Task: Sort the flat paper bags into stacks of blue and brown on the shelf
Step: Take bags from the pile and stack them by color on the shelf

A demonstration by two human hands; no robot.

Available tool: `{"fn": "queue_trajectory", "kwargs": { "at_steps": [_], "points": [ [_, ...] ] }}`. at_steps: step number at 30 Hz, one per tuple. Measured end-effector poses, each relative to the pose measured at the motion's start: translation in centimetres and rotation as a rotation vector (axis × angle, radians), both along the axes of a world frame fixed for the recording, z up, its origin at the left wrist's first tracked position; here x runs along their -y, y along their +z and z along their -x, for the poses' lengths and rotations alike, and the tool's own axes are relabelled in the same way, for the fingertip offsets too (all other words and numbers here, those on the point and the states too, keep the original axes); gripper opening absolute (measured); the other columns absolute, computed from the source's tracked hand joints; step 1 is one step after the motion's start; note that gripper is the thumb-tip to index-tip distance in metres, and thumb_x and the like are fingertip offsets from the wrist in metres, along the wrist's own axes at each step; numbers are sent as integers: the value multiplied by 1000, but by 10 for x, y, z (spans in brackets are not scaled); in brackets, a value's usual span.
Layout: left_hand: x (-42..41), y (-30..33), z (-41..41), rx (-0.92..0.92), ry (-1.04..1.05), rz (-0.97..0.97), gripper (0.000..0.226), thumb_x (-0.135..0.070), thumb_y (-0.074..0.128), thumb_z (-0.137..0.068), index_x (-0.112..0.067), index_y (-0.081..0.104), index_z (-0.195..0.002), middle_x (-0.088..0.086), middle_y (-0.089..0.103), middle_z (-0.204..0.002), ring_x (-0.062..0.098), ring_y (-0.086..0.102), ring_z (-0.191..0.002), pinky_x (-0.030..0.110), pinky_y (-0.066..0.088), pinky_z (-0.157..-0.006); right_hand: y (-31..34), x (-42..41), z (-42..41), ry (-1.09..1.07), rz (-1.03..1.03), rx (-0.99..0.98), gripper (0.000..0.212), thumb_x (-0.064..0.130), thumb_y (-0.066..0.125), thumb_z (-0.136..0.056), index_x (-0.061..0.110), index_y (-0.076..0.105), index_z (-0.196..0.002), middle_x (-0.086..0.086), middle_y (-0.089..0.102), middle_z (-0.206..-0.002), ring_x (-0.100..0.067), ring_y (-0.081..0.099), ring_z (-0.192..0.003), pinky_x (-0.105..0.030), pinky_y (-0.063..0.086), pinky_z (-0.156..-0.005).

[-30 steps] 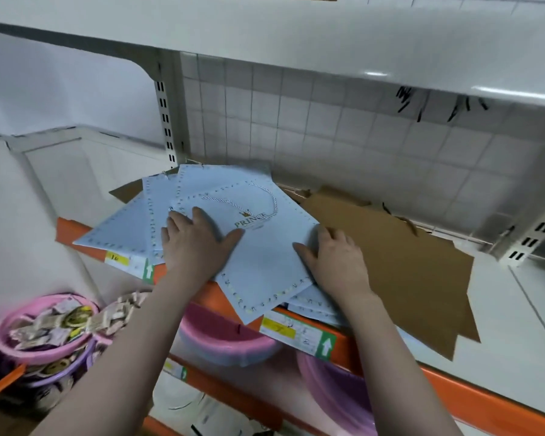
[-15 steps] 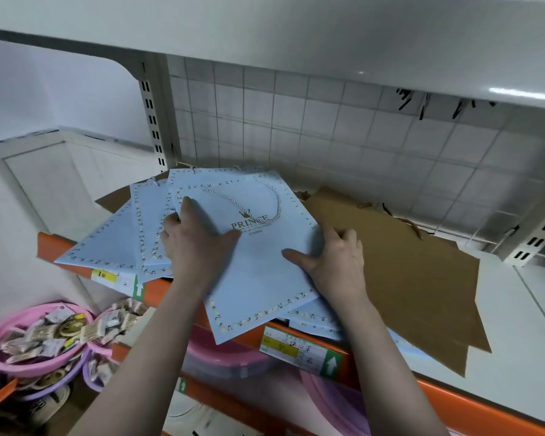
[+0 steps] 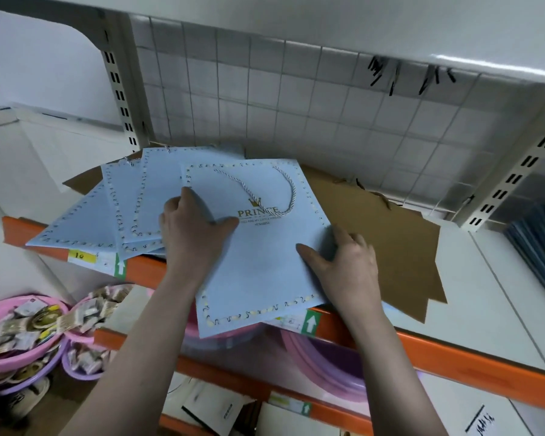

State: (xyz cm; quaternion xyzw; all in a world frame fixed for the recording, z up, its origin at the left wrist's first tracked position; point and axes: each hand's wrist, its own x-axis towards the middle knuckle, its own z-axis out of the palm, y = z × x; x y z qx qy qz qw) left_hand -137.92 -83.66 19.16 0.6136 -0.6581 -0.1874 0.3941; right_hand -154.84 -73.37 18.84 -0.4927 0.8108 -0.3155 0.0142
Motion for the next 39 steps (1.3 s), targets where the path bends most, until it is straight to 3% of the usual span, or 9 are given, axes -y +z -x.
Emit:
{"fn": "queue_trajectory", "kwargs": {
  "at_steps": [6, 13, 18, 24, 27, 31, 35, 39],
  "points": [
    [-59, 16, 41, -19, -43, 80, 37, -31, 68, -70, -6, 46, -87, 10, 47, -95, 30, 43, -90, 36, 35, -71, 19, -63, 35, -26, 1, -98, 58, 48, 57, -87, 10, 50, -130, -12, 54, -114, -31, 43, -107, -33, 30, -90],
    [-160, 27, 140, 3, -154, 203, 43, -38, 71, -69, -6, 47, -85, 13, 53, -92, 34, 49, -88, 37, 38, -71, 26, -186, 123, -137, 84, -126, 40, 43, 58, -86, 6, 56, -101, -13, 55, -104, -31, 43, -98, -36, 29, -85],
    [-253, 25, 229, 7, -249, 241, 45, -34, 75, -70, -10, 38, -81, 18, 52, -90, 36, 48, -89, 37, 31, -71, 26, -290, 200, -255, 103, -152, 43, 42, 59, -86, 4, 56, -106, -15, 55, -110, -33, 42, -103, -37, 29, -87],
    [-328, 34, 311, -14, -402, 238, 44, -35, 75, -69, -7, 43, -81, 20, 54, -91, 35, 49, -89, 37, 32, -73, 19, -381, 261, -374, 140, -157, 38, 36, 64, -84, 0, 56, -92, -19, 56, -96, -35, 44, -92, -40, 28, -81],
    [-353, 37, 346, -25, -474, 235, 42, -29, 76, -72, -8, 41, -82, 12, 49, -89, 32, 47, -89, 32, 28, -70, 15, -411, 288, -434, 156, -173, 40, 35, 65, -83, -2, 58, -95, -21, 57, -95, -36, 45, -92, -42, 31, -81],
    [-367, 40, 395, -15, -582, 262, 41, -27, 76, -72, -8, 43, -85, 15, 52, -94, 33, 48, -93, 31, 27, -72, 8, -435, 322, -525, 133, -181, 39, 37, 62, -84, -1, 57, -95, -20, 58, -98, -35, 46, -94, -40, 26, -86],
    [-364, 41, 448, 38, -643, 246, 57, -32, 74, -74, 3, 50, -112, 17, 53, -116, 34, 46, -109, 35, 32, -89, 5, -440, 358, -612, 157, -151, 38, 35, 62, -84, -1, 57, -95, -19, 57, -99, -34, 44, -94, -41, 29, -83],
    [-354, 45, 502, 25, -712, 236, 51, -33, 73, -75, 0, 50, -106, 15, 53, -112, 34, 46, -107, 36, 34, -87, 10, -436, 399, -671, 154, -160, 37, 37, 59, -86, 2, 54, -93, -17, 56, -99, -32, 42, -94, -39, 27, -81]
  ]
}}
